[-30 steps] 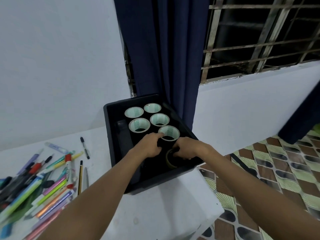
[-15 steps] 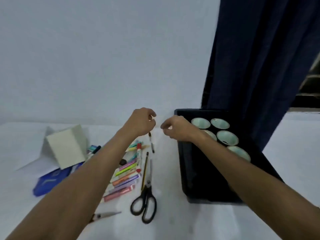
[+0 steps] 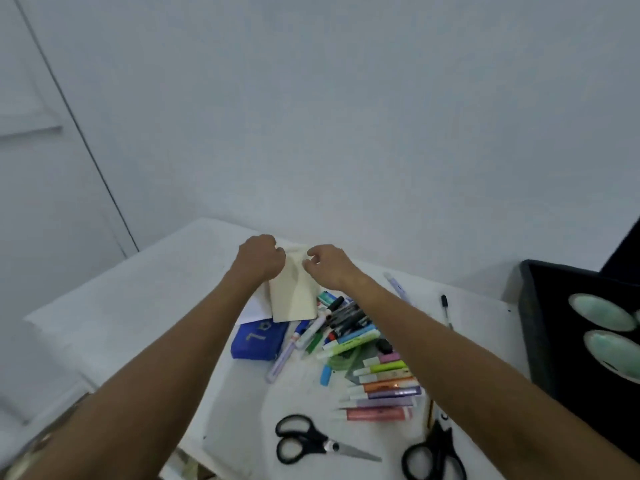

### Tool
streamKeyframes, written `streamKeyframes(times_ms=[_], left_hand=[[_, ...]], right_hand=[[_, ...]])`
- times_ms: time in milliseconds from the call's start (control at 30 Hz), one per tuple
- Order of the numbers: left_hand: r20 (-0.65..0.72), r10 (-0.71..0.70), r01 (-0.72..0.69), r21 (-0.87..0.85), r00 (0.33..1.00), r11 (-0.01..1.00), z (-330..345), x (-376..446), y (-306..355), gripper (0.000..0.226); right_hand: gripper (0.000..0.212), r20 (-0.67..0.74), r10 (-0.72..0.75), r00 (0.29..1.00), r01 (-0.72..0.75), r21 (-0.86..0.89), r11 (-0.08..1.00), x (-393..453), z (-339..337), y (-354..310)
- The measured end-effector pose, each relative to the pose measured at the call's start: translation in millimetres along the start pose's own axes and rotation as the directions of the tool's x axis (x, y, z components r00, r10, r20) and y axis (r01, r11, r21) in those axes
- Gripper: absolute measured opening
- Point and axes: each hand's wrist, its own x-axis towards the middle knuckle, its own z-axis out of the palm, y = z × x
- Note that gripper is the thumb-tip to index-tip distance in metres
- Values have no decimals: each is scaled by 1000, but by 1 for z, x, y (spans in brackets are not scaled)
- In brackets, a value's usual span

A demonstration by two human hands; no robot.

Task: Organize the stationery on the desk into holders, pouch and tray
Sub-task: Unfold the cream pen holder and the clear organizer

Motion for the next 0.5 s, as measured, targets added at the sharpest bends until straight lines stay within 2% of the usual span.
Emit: streamKeyframes(times_ms=[133, 233, 300, 367, 400, 467, 500], left_hand=[[85, -88, 91, -40, 993, 995, 14, 14, -15, 52], [129, -111, 129, -138, 985, 982, 19, 18, -12, 50], [149, -116, 147, -216, 982, 965, 16, 22, -6, 42], [125, -104, 134, -267, 987, 954, 12, 25, 0, 30], [88, -93, 115, -291, 992, 950, 8, 26, 5, 32], [-22, -30, 22, -305, 999, 952, -2, 26, 16, 32], [-72, 13, -36, -325, 997, 945, -6, 26, 25, 26]], right_hand=[[58, 17, 185, 983, -183, 258, 949, 30, 18, 1], [57, 99, 325, 940, -331, 485, 809, 43, 22, 7], [52, 175, 348, 921, -384, 561, 734, 47, 23, 11], [42, 172, 350, 921, -377, 624, 684, 47, 18, 11], [36, 148, 343, 928, -350, 663, 661, 46, 10, 9], [27, 72, 311, 948, -261, 734, 627, 41, -11, 4], [27, 24, 297, 955, -209, 764, 611, 36, -25, 3]])
